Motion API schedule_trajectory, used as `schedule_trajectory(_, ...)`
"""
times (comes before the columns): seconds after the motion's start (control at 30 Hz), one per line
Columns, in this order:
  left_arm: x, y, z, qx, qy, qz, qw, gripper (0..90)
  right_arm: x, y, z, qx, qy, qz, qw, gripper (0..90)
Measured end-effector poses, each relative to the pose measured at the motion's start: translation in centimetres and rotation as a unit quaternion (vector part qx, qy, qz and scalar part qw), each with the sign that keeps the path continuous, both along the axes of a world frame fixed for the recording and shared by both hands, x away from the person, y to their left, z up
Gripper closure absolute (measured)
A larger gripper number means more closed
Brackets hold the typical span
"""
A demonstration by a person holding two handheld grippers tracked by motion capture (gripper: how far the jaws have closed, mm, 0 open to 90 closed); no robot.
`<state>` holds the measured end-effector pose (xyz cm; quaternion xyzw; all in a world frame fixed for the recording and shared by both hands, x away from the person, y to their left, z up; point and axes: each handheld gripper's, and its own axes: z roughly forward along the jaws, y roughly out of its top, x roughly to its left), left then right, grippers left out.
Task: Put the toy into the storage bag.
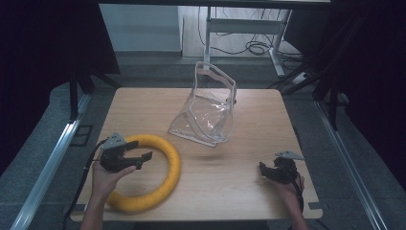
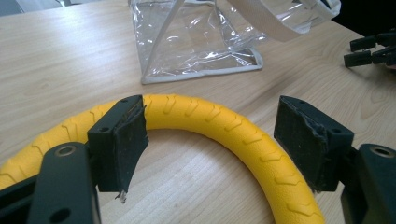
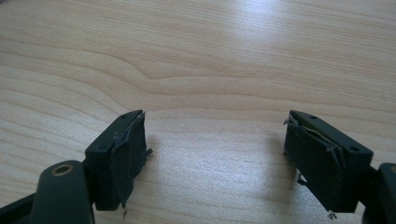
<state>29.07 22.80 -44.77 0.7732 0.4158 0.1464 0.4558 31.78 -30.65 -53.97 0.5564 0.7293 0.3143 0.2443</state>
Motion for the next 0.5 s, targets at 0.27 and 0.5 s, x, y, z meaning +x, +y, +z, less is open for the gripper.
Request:
schedule_trajectory(0.27,-0.16,0.46,-0.4,-0.006,0.009,-0.002,0.9999,26.0,0.0,0.0,0.0,0.0,0.0,0.0,1.0,21.4)
schedule_trajectory(0.5,-0.5,0.36,-0.04,-0.01,0.006,-0.014,0.9998,26.0,0.27,0.09,0.0,0.0,0.0,-0.001,1.0,21.4)
